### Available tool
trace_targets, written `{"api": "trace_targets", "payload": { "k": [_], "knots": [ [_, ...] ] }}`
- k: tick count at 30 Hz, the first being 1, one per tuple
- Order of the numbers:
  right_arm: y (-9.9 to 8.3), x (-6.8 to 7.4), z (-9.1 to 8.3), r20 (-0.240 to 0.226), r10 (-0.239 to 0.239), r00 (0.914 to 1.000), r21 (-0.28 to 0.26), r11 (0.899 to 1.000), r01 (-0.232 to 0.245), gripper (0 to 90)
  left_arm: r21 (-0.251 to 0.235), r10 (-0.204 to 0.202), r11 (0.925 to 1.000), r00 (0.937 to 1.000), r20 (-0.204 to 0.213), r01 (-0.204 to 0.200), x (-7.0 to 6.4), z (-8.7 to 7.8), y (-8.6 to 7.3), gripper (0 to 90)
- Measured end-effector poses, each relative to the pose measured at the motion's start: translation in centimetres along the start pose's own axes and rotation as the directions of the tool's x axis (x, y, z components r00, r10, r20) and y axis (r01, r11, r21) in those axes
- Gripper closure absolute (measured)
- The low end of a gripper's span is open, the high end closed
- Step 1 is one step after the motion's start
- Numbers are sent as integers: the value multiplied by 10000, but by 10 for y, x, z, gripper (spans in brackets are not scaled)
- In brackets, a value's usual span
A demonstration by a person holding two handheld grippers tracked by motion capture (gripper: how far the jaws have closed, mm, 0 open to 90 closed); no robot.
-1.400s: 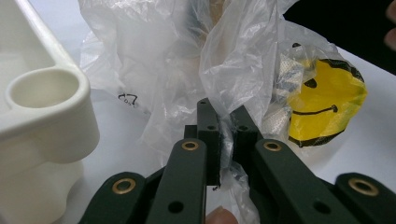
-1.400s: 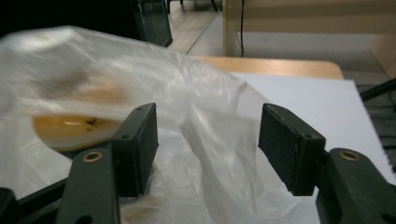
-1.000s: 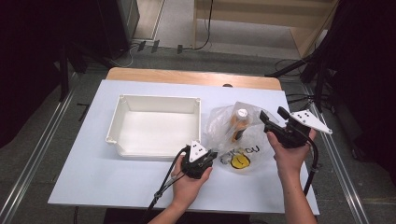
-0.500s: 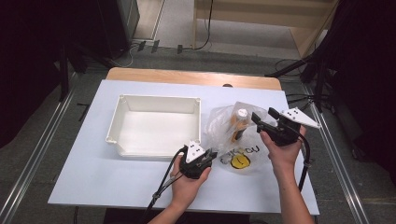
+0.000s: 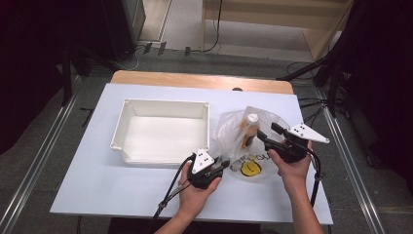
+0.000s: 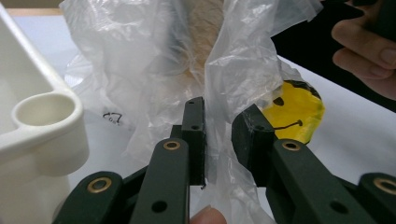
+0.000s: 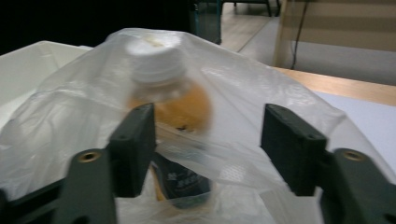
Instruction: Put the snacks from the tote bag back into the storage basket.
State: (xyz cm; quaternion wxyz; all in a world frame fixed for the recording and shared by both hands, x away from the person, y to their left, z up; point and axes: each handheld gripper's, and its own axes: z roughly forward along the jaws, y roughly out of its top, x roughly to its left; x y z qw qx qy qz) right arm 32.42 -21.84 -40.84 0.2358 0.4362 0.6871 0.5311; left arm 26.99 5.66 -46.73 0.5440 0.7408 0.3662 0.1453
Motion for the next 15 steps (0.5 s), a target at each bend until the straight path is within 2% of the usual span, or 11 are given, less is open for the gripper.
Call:
{"api": "trace_targets", "payload": {
  "k": [4,8,10,13,15],
  "knots": [
    [0,5,0,-385,-330,9987,-34,9995,329,661,-98,49,9999,10000,67,-49,0,0,0,759],
    [0,11,2,-243,-787,9966,22,9969,788,826,-138,68,9999,9999,114,-66,-1,-1,0,759],
    [0,12,1,-23,-906,9959,-68,9959,906,899,-170,118,9998,9998,133,-116,-1,-1,0,759],
    [1,13,0,45,-839,9965,-163,9963,839,900,-241,69,9997,9999,138,-66,-1,-1,0,760],
    [1,13,-1,168,-961,9952,-243,9950,964,900,-298,36,9996,9999,162,-31,-1,-2,1,762]
  ]
}}
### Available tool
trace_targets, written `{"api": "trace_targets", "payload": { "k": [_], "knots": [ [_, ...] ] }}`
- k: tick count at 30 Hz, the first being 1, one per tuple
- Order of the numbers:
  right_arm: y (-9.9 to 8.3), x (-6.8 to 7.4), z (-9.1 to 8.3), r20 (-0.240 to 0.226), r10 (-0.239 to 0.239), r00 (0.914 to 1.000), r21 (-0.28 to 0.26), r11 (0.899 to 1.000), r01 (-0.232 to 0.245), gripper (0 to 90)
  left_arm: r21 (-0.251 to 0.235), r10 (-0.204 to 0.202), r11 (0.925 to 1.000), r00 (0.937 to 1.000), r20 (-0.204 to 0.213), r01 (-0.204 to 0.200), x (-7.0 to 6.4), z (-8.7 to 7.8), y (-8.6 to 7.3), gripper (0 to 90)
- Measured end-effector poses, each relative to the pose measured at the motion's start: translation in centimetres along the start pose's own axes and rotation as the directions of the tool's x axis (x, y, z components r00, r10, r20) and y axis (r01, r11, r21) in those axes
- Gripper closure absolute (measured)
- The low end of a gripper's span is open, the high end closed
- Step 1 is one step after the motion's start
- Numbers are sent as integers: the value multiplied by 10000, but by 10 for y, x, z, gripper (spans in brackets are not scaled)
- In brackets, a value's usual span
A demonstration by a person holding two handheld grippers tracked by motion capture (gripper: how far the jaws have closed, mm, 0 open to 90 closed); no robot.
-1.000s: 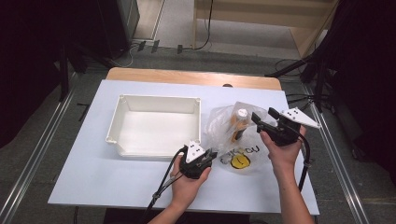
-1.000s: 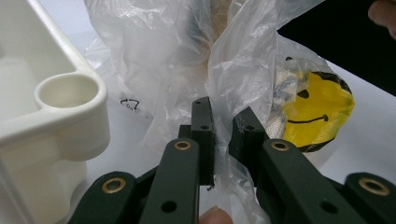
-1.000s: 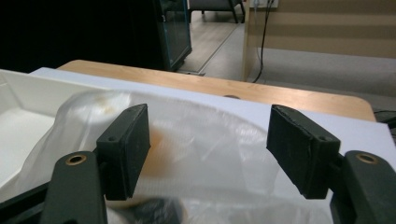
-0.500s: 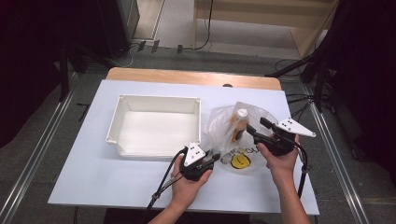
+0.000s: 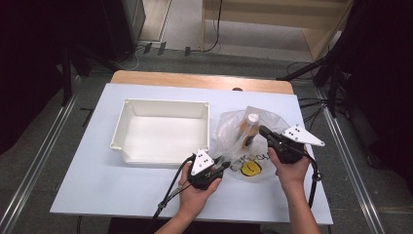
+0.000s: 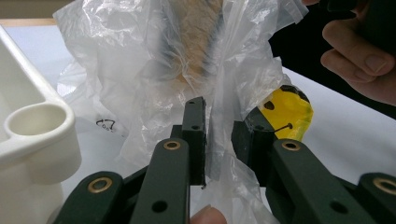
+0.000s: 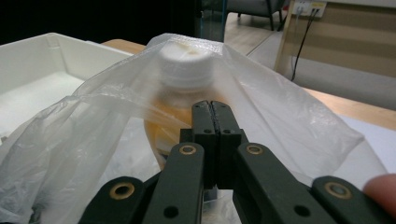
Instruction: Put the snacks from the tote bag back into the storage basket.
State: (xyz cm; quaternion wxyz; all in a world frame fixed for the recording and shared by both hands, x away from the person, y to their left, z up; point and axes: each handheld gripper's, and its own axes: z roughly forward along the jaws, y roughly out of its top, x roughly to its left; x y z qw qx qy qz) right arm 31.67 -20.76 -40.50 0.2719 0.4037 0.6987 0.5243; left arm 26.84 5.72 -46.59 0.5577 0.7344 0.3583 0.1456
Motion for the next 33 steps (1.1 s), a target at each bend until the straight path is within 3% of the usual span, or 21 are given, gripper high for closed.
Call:
{"api": "trace_targets", "payload": {
  "k": [3,5,7,10,14,16,18,20,22,30,33],
  "knots": [
    [0,-2,-4,461,144,9988,-294,9995,-131,883,-91,-52,9999,10000,16,52,0,-2,2,776],
    [-1,-6,-8,575,497,9971,-477,9978,-470,731,-168,-199,9997,9998,21,199,1,-3,4,796],
    [-6,-10,-12,315,780,9965,-521,9957,-763,566,-217,-214,9995,9997,65,216,1,-5,7,822],
    [-16,-10,-14,285,658,9974,-271,9975,-650,415,-381,-221,9990,9997,123,225,-1,-8,14,844],
    [-20,-12,-11,1176,586,9913,44,9982,-595,344,-551,-192,9983,9997,171,201,-3,-10,23,850],
    [-20,-15,-8,1345,626,9889,156,9977,-653,404,-612,-187,9979,9997,163,197,-4,-12,26,850],
    [-21,-14,-6,1636,360,9859,308,9987,-416,585,-697,-191,9974,9997,172,202,-3,-12,28,850],
    [-21,-13,-7,1514,181,9883,268,9994,-224,785,-712,-208,9972,9996,166,220,-2,-13,28,850],
    [-19,-11,-9,1444,98,9895,78,9999,-111,896,-697,-329,9970,9994,142,338,-1,-13,28,852],
    [9,-10,5,1408,-214,9898,-9,9998,217,900,-702,-420,9966,9991,97,426,-1,-11,29,860],
    [17,-14,12,1442,60,9895,-120,9999,-43,900,-697,-473,9964,9989,76,477,-1,-10,29,861]
  ]
}}
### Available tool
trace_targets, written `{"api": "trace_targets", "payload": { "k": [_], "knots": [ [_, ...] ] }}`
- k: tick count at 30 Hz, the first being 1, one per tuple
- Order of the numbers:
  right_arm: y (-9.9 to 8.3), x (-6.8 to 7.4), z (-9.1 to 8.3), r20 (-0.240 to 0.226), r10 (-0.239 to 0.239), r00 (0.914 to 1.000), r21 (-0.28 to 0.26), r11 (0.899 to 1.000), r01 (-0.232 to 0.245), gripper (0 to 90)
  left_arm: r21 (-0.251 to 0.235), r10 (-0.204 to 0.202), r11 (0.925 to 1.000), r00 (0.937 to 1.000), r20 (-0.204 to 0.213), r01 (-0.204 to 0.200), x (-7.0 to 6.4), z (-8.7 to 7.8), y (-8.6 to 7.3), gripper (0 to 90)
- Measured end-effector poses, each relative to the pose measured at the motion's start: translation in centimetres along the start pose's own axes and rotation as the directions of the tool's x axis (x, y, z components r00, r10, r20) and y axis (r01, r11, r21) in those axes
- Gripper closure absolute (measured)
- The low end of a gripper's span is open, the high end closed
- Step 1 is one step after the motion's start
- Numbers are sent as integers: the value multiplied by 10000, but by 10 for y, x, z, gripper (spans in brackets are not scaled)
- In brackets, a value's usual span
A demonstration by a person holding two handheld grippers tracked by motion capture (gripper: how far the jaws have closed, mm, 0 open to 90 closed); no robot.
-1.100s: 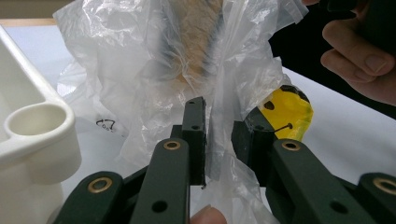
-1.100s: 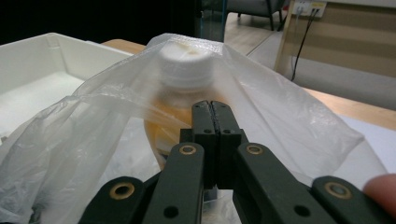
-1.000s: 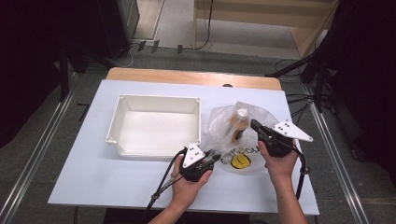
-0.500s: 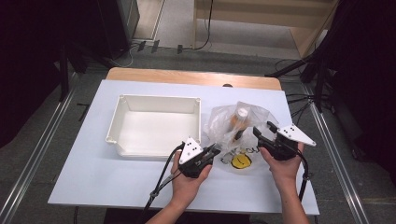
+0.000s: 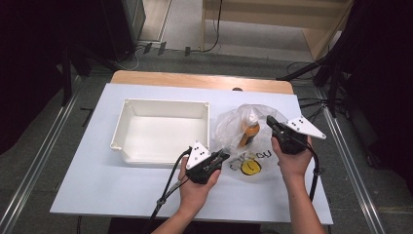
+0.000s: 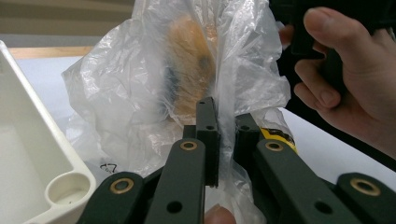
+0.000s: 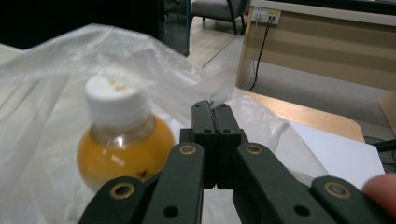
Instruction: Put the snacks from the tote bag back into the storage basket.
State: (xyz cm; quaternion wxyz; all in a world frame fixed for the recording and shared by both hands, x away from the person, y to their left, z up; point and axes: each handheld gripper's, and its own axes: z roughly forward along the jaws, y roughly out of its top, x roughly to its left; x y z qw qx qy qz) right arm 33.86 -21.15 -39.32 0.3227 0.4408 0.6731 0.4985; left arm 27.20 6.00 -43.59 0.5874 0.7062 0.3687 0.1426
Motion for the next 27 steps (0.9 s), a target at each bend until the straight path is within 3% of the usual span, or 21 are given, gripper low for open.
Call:
{"api": "trace_targets", "payload": {
  "k": [3,6,11,14,18,23,27],
  "knots": [
    [6,-1,8,-64,85,9999,74,9999,-84,900,68,-93,9999,9999,-129,94,1,1,-1,864],
    [13,-4,17,-164,96,9998,201,9998,-93,900,282,-343,9990,9981,-510,358,3,4,-3,872],
    [17,-11,37,-395,502,9980,856,9952,-467,900,536,-586,9966,9955,-747,627,5,8,-6,875],
    [17,-11,46,-472,461,9978,1109,9930,-406,900,688,-615,9953,9943,-867,676,5,11,-8,874],
    [13,-11,54,-479,511,9975,1558,9869,-430,900,976,-613,9924,9890,-1348,749,6,13,-13,879],
    [2,-17,61,-394,629,9972,2093,9764,-534,900,1351,-380,9890,9858,-1634,606,6,14,-18,884],
    [-7,-18,62,-372,775,9963,2300,9709,-669,900,1849,-498,9795,9851,-1647,804,10,18,-24,884]
  ]
}}
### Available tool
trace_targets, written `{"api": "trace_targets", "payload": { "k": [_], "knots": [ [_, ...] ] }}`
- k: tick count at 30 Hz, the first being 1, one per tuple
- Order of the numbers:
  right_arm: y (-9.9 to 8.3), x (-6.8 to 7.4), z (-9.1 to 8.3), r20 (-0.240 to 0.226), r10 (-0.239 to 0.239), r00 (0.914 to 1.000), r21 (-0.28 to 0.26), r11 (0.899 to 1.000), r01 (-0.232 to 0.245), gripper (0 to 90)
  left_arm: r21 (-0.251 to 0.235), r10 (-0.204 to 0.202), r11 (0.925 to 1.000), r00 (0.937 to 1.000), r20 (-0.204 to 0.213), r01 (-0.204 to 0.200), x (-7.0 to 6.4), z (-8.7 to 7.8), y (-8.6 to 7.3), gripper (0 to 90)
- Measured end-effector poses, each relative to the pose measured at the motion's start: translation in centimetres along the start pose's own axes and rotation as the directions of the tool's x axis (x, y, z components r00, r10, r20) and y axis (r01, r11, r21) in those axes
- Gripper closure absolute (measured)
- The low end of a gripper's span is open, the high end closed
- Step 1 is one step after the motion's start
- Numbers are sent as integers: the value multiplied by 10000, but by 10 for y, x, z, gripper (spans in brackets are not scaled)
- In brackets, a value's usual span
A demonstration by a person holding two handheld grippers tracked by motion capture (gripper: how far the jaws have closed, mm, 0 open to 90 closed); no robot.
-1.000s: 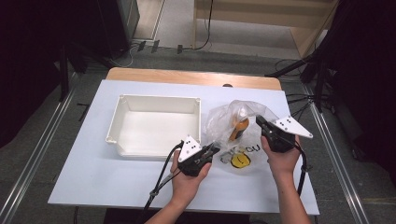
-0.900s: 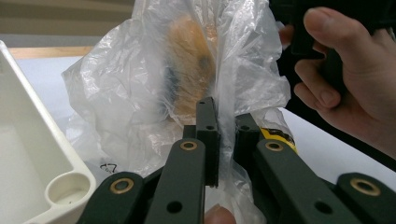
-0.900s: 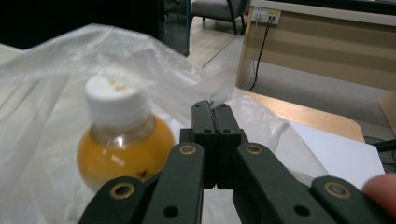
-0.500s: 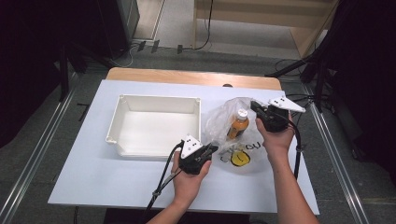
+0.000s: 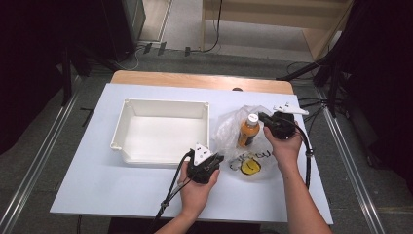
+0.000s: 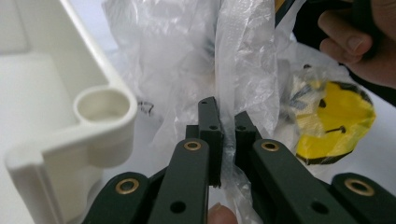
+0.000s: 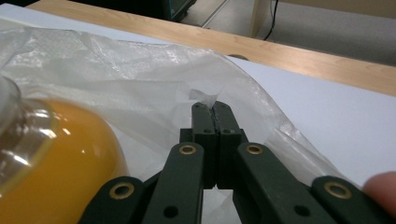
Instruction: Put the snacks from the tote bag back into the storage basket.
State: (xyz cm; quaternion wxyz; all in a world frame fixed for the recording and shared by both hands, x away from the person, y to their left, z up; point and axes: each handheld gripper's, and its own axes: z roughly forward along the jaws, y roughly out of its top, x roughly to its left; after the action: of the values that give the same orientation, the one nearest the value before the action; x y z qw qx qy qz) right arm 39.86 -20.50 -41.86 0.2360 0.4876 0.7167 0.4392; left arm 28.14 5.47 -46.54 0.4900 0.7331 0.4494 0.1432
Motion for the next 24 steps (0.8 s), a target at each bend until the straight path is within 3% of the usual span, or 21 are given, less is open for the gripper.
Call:
{"api": "trace_targets", "payload": {
  "k": [3,12,17,19,24],
  "knots": [
    [-5,0,2,-32,12,10000,195,9998,-11,900,522,11,9986,10000,29,-12,0,3,-3,883],
    [-37,-9,14,361,553,9978,1029,9930,-587,900,1185,475,9920,9985,-265,-440,2,-1,-8,886],
    [-48,-10,17,631,566,9964,1322,9891,-646,895,1610,508,9857,9987,-37,-495,4,1,-10,888],
    [-51,-13,12,546,765,9956,1195,9894,-826,852,1618,447,9859,9990,-38,-435,4,1,-10,887],
    [-46,-8,-24,-125,710,9974,-55,9975,-710,663,1525,594,9866,9982,-60,-578,3,1,-11,883]
  ]
}}
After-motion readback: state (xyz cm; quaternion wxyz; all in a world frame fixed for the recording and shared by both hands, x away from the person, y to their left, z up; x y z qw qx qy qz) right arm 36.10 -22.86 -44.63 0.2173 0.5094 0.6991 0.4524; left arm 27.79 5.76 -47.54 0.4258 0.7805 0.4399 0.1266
